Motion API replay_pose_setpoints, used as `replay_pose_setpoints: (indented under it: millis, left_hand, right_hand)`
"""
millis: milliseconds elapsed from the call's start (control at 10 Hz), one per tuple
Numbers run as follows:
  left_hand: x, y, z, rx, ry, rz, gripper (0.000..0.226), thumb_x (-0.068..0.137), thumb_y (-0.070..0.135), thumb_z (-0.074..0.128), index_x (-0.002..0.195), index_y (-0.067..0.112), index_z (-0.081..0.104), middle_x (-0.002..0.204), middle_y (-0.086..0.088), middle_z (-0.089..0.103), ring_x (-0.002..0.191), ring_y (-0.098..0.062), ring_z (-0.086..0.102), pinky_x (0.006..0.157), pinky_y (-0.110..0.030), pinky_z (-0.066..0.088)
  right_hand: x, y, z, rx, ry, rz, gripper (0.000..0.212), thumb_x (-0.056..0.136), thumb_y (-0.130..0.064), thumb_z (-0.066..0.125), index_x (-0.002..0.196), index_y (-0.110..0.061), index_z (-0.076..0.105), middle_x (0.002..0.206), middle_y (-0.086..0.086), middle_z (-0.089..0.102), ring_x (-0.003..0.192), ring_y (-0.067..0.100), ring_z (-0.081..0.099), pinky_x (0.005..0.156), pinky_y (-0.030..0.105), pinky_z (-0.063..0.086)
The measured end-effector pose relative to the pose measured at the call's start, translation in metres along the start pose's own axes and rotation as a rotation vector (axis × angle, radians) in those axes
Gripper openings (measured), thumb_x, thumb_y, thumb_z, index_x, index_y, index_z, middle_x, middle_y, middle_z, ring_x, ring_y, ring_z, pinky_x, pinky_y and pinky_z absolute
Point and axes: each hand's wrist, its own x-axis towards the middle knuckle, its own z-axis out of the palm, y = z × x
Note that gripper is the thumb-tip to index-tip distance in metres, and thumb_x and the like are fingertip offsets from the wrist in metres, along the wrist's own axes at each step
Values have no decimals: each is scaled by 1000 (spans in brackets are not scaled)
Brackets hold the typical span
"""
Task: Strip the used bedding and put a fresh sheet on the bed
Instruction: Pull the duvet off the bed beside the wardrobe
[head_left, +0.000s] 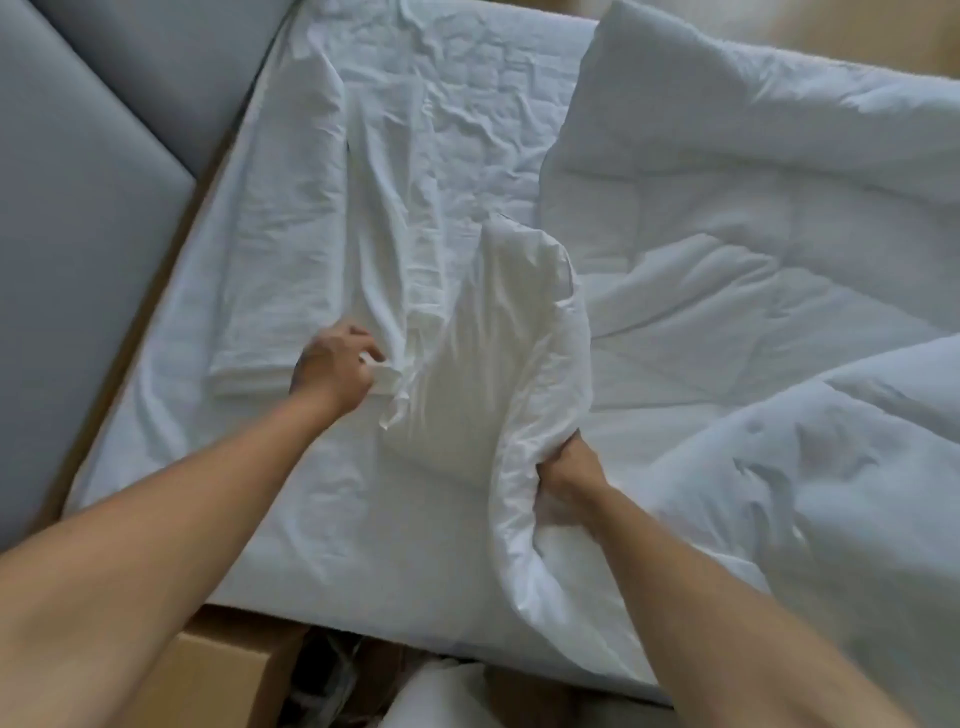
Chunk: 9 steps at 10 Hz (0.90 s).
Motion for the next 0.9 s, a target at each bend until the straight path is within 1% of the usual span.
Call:
replay_pose_setpoints:
  millis: [100,200,300,400,500,600,700,800,900]
  left_hand:
    - [34,43,-18,-305,410,48,32,91,18,58,120,11,69,123,-15,61,116,-33,58,99,-35,43]
    - [58,95,2,-251,223,243,46,89,48,55,126,23,66,137,-9,55,129,-30,51,109,-38,40]
    - [56,107,70,-46,-351,20,87,83,64,66,155,31,31,157,-14,32,144,-37,33,118,-47,30]
    - [29,70,133,-35,-389,-334,132,62,67,83,159,23,5,159,-17,23,146,-37,26,119,-48,25]
    - [21,41,163,-17,-299,-338,97,63,71,79,138,19,47,134,-11,59,127,-30,54,105,-40,38]
    - [11,39,170,-90,-359,-127,42,82,45,71,117,21,67,113,-12,72,106,-34,67,82,-36,49]
    - [-12,32,162,-35,-216,99,22,78,20,66,99,15,72,91,-16,73,86,-41,69,66,-37,49]
    - [-15,13,145,-107,-126,170,16,68,7,68,82,13,72,75,-15,71,69,-42,66,57,-33,43]
    - [0,-13,103,-124,22,189,15,64,1,70,77,8,73,70,-19,69,61,-43,66,52,-37,49]
  right_hand:
    - [-18,-3,66,-197,-110,-141,51,86,-42,66,133,-23,58,139,2,58,130,25,53,109,35,41]
    - [-47,11,112,-410,-191,-324,28,95,-37,50,113,-22,66,119,3,68,114,26,62,99,40,46]
    - [-66,12,122,-527,-454,-379,39,89,-21,57,125,-31,67,122,2,67,117,25,59,103,33,35]
    - [-52,2,90,-276,-608,-235,46,86,-17,67,129,-32,66,118,2,67,112,19,61,96,27,41]
    - [-9,-9,23,130,130,-83,63,80,-42,79,136,-19,58,132,11,56,123,25,54,104,28,39]
    - [60,-25,-52,640,510,218,125,49,-86,74,147,-16,40,140,11,52,126,32,52,104,43,46]
    - [128,-39,-90,994,248,461,133,34,-87,79,142,-19,43,128,6,57,109,40,61,64,58,59]
    - [164,-56,-72,836,129,425,51,82,-38,76,121,-8,60,108,16,67,88,37,68,51,49,59]
    - [184,-91,-52,664,240,274,17,95,-17,55,108,-7,60,119,22,65,102,40,67,76,51,61]
